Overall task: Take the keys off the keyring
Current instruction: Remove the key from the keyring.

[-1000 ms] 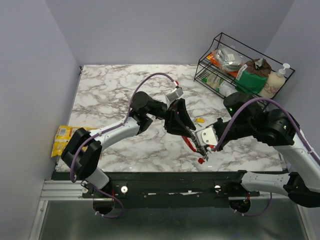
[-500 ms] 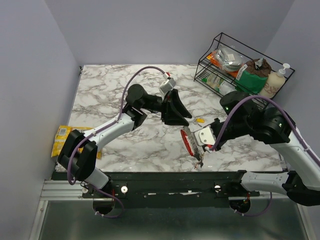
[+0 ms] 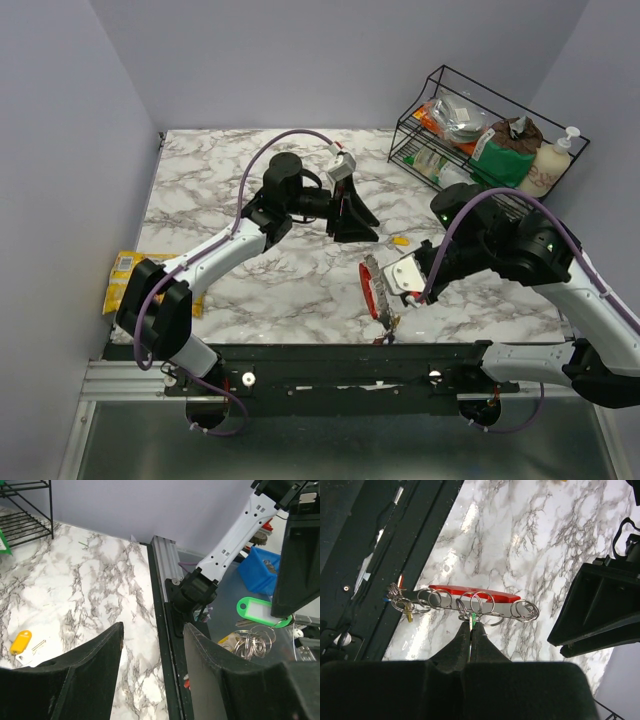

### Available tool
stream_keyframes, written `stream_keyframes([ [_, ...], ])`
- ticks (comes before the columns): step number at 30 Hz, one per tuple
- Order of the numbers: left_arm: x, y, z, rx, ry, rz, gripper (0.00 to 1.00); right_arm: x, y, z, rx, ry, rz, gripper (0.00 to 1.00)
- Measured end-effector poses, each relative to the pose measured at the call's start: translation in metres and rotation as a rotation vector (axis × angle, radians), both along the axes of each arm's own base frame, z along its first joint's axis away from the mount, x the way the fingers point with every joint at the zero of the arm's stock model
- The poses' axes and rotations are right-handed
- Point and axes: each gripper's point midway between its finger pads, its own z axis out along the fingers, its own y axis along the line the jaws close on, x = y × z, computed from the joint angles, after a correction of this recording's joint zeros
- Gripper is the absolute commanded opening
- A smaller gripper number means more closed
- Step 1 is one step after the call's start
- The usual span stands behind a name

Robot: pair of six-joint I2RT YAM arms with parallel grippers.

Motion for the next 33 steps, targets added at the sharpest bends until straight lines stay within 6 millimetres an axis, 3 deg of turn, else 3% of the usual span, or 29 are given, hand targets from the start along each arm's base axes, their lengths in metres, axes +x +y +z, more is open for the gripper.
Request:
stream_keyframes([
  [9,0.001,-0.007,-0.020,0.047,0.036,-0.014,0.60,-0.005,0.003,-0.001,0.008,0.020,0.020,0.01],
  [15,-0.016,-0.019,-0.031,0.076,0.055,-0.069,0.60,-0.005,0.006,-0.003,0.000,0.030,0.029,0.01],
  [27,-0.045,-0.012,-0.014,-0.004,0.094,-0.211,0.57,0.000,-0.001,-0.001,-0.009,-0.006,0.000,0.01],
  [33,-0.060,-0.004,0.005,-0.064,0.087,-0.278,0.57,0.003,-0.004,-0.001,-0.017,-0.028,-0.020,0.01],
])
